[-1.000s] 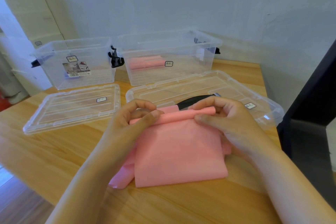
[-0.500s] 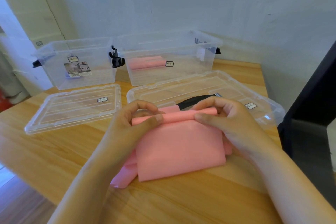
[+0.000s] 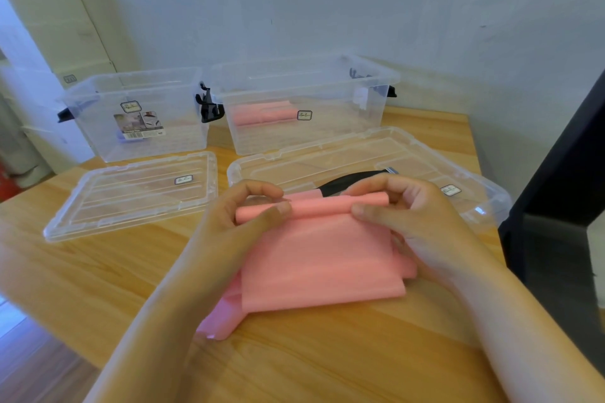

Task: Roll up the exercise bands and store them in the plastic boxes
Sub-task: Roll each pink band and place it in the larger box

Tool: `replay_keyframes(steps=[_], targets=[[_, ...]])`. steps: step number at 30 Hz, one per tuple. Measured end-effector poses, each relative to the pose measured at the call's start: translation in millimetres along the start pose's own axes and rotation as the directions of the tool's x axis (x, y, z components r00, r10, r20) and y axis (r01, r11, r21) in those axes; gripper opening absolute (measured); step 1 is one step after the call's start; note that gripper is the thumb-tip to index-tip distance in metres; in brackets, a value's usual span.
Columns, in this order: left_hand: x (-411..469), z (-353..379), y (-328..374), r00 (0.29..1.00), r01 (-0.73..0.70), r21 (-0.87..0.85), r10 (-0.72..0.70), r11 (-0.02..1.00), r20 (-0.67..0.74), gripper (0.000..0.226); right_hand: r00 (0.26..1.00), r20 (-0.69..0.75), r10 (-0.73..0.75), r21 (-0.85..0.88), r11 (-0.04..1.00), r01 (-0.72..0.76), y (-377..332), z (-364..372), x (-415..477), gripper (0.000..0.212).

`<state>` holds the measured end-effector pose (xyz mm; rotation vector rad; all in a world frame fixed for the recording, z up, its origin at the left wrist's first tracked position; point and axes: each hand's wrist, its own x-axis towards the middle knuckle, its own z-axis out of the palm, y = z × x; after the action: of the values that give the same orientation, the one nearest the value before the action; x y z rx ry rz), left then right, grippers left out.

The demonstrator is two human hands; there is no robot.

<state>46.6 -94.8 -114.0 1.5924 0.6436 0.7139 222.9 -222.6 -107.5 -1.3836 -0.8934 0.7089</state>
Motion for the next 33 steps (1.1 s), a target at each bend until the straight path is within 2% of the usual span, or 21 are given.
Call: replay_keyframes(steps=[3,5,8,10,13,16,18,22,26,29,33], targets=[[0.0,3.9,1.0,1.000,0.000,-0.002,0.000,1.000,-0.019,0.025,1.000,0.005,-0.026,0.022,0.999,0.026,0.8,-0.6,0.8,0.026],[0.0,5.3,2.3,0.999,-0.037,-0.019,0.036,0.999,-0.016,0.028,0.999,0.048,0.002,0.050,0.999,-0.004,0.8,-0.1,0.0,0.021],[0.3,4.2,0.9,0.995,-0.098,-0.012,0.098,0.995,0.001,0.025,0.996,0.064,0.060,0.030,0.998,-0.062,1.6,1.0,-0.7,0.030],[0.0,4.8,-0.7,0.995,-0.103,-0.015,0.103,0.995,0.001,0.019,0.998,0.029,0.051,0.011,0.999,-0.051,1.5,1.4,-0.6,0.020],[-0.6,7.9,-2.4,0.999,-0.041,-0.011,0.041,0.999,0.003,0.016,1.000,0.003,-0.001,-0.001,1.000,0.001,0.6,1.5,-0.2,0.012],[-0.9,9.8,-2.5,1.000,0.021,-0.018,-0.021,1.000,0.011,0.020,0.998,0.013,-0.054,-0.007,0.999,0.054,1.7,0.3,0.6,0.027],[-1.0,10.3,-2.3,1.000,0.026,-0.029,-0.025,0.999,0.013,0.024,0.998,0.024,-0.056,-0.006,0.998,0.056,2.7,-0.4,1.5,0.027],[0.3,9.3,-1.8,0.998,-0.062,0.011,0.062,0.998,0.003,0.036,0.999,0.044,0.029,0.012,0.999,-0.029,4.1,-0.7,2.2,0.026],[1.9,4.7,-4.9,0.989,-0.147,-0.001,0.147,0.989,-0.012,0.029,0.989,0.026,0.146,-0.008,0.989,-0.146,4.3,0.3,1.1,0.025],[1.5,4.9,-6.4,0.987,-0.159,0.005,0.159,0.987,-0.026,0.024,0.988,0.053,0.145,-0.014,0.989,-0.145,2.7,-0.2,-0.1,0.021],[2.2,5.9,-6.1,0.980,-0.167,0.046,0.171,0.985,-0.100,0.029,0.987,0.099,0.130,0.003,0.991,-0.131,1.1,-0.1,-1.1,0.015]])
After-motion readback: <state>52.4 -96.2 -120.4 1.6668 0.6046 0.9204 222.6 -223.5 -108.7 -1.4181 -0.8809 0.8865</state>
